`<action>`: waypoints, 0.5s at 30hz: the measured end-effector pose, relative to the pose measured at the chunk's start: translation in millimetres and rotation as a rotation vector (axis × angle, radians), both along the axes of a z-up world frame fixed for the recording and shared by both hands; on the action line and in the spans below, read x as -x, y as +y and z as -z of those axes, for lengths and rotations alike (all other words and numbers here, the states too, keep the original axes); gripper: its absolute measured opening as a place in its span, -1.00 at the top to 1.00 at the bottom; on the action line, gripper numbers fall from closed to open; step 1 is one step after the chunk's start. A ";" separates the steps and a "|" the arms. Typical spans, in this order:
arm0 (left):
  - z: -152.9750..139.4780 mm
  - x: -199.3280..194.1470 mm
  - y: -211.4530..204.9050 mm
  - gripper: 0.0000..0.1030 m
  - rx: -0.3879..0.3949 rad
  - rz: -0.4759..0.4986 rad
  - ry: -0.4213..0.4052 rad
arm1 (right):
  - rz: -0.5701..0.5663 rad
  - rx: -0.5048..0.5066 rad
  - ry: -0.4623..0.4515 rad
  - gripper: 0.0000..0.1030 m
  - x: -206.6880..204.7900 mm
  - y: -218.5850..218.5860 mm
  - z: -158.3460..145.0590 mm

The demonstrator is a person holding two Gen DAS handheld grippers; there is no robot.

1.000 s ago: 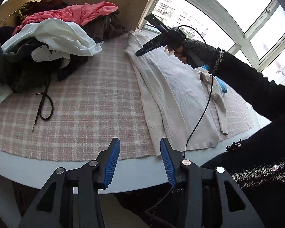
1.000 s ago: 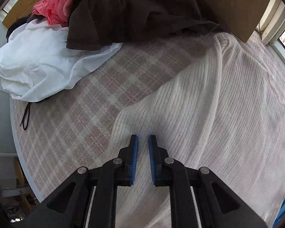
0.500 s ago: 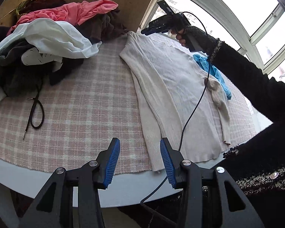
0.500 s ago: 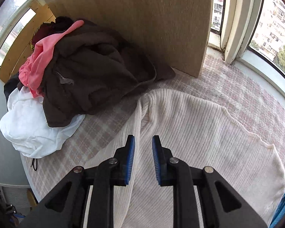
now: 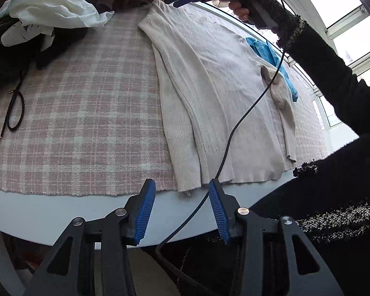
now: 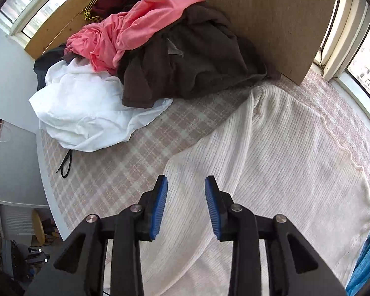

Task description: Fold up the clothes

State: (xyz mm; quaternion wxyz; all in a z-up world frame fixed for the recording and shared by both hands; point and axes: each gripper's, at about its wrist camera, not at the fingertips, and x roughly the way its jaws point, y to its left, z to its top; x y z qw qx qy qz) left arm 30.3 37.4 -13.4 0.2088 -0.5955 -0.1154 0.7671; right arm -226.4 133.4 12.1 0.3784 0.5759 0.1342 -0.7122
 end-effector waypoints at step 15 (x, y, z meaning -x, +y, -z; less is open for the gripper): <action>28.5 -18.0 25.2 0.11 -0.015 -0.071 0.103 | 0.063 0.012 0.106 0.07 -47.1 16.3 2.5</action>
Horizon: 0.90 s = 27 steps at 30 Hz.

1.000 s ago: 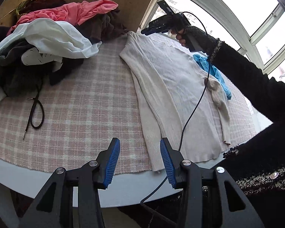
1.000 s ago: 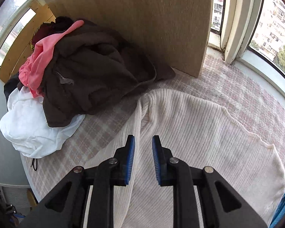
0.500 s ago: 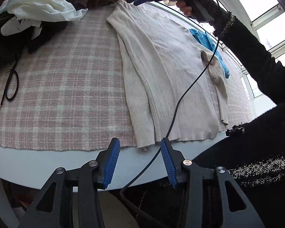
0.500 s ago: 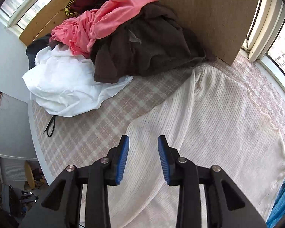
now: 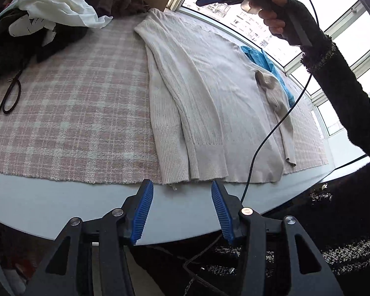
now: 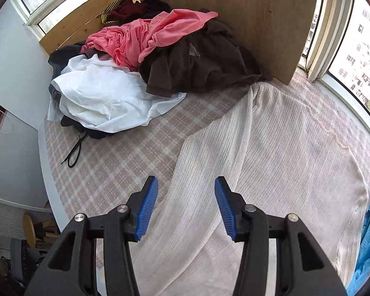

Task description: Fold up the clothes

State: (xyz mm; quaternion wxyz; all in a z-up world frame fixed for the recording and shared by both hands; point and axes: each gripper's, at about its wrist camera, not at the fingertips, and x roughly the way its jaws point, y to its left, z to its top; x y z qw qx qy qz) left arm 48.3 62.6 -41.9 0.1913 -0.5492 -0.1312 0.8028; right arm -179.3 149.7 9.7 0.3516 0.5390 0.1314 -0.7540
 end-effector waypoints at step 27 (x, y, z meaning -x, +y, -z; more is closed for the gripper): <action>27.7 27.9 23.8 0.86 -0.025 0.106 0.052 | 0.142 -0.055 -0.115 0.79 79.6 -20.8 59.9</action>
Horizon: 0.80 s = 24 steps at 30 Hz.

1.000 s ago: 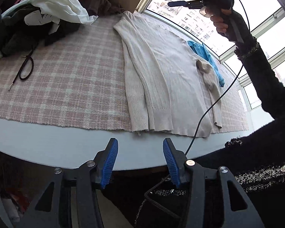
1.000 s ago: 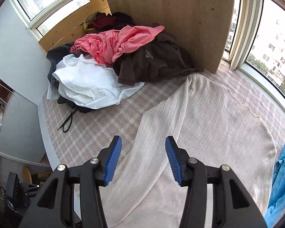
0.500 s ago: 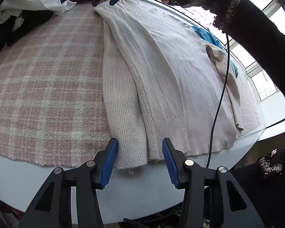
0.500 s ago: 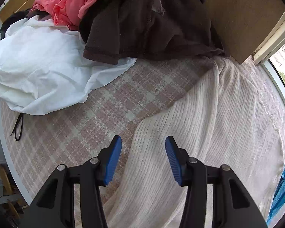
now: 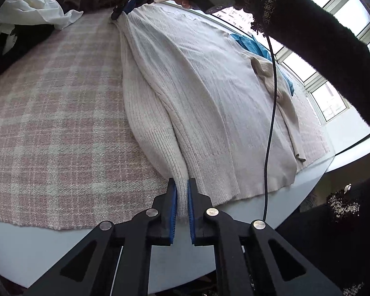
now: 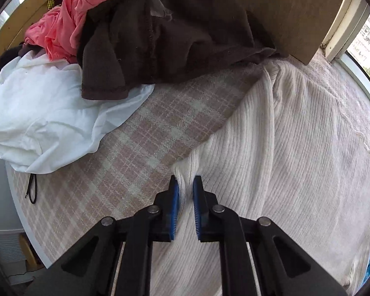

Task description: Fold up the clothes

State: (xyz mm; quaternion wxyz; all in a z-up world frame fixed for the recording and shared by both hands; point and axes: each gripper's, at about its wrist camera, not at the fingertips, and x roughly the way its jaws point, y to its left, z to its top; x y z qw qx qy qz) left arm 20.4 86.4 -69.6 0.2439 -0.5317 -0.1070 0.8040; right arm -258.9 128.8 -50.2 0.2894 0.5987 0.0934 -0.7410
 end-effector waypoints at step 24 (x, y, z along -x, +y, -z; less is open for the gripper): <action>-23.2 -7.7 119.8 0.92 0.045 0.459 0.032 | 0.517 0.381 -0.137 0.80 1.6 226.3 45.1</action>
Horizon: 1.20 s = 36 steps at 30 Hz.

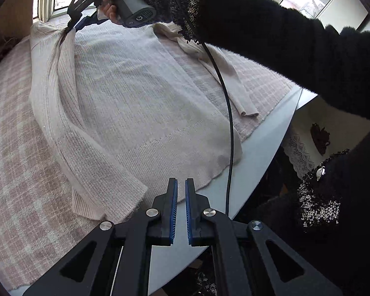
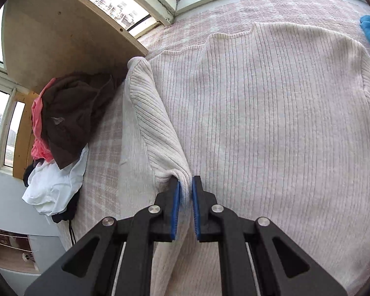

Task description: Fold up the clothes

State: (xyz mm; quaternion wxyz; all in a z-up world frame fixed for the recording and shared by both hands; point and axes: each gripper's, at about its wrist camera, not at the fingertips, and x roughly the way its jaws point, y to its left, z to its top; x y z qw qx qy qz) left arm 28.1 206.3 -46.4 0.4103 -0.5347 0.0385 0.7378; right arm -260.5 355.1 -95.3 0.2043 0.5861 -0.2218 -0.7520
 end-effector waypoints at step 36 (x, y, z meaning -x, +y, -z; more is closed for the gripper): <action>12.2 21.2 -31.8 0.40 0.109 -0.350 -0.002 | -0.081 -0.026 -0.012 0.75 9.6 -6.2 -3.6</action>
